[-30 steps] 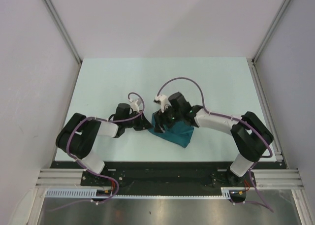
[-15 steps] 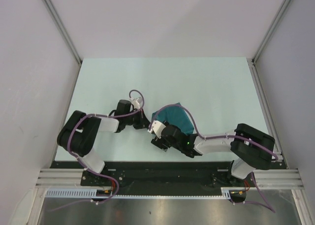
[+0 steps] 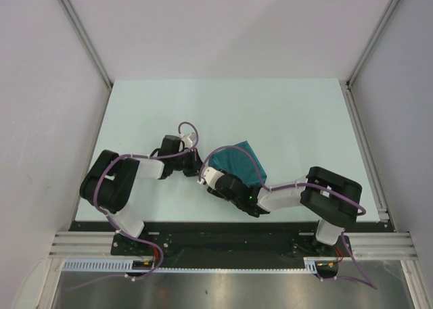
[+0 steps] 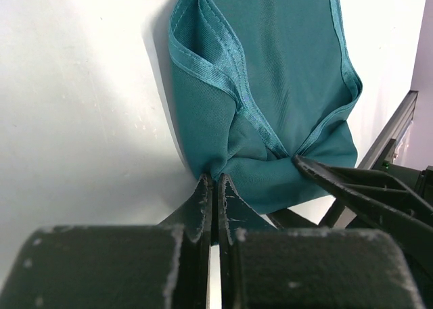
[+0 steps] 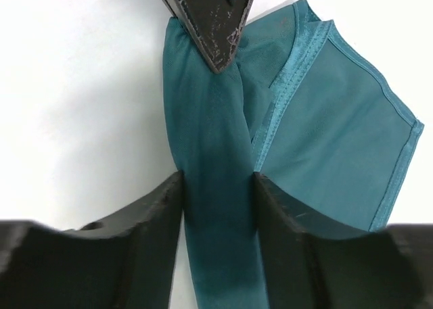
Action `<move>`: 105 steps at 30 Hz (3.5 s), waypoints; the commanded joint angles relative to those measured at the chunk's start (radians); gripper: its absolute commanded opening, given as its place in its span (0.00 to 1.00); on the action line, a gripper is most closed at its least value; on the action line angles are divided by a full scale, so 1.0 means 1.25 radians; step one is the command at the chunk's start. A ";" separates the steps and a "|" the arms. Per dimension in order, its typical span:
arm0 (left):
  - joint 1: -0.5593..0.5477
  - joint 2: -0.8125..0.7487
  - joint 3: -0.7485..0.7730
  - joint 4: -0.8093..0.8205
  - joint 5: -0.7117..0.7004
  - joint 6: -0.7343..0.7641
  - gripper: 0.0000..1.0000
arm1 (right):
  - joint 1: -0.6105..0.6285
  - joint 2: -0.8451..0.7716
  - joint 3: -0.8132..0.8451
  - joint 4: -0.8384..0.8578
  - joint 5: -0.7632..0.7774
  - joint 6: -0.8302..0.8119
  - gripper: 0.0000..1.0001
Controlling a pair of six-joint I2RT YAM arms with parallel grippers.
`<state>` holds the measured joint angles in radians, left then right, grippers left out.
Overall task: Fold the napkin, place the utensils inside, and roll it up
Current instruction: Roll the napkin at the center of the board.
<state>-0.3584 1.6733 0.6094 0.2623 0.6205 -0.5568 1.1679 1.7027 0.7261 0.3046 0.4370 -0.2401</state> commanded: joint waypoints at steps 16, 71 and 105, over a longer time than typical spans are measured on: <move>0.045 -0.099 0.019 -0.017 -0.052 0.016 0.62 | -0.224 0.060 0.106 -0.240 -0.609 0.181 0.00; -0.042 -0.075 -0.191 0.366 -0.105 -0.049 0.21 | -0.499 0.390 0.202 -0.080 -1.228 0.634 0.00; -0.040 -0.021 -0.009 -0.012 -0.101 -0.014 0.00 | -0.039 -0.069 0.028 -0.079 -0.072 0.112 0.76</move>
<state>-0.4053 1.6306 0.5751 0.2932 0.5003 -0.6018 1.0840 1.6100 0.7727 0.1196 0.0978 0.0017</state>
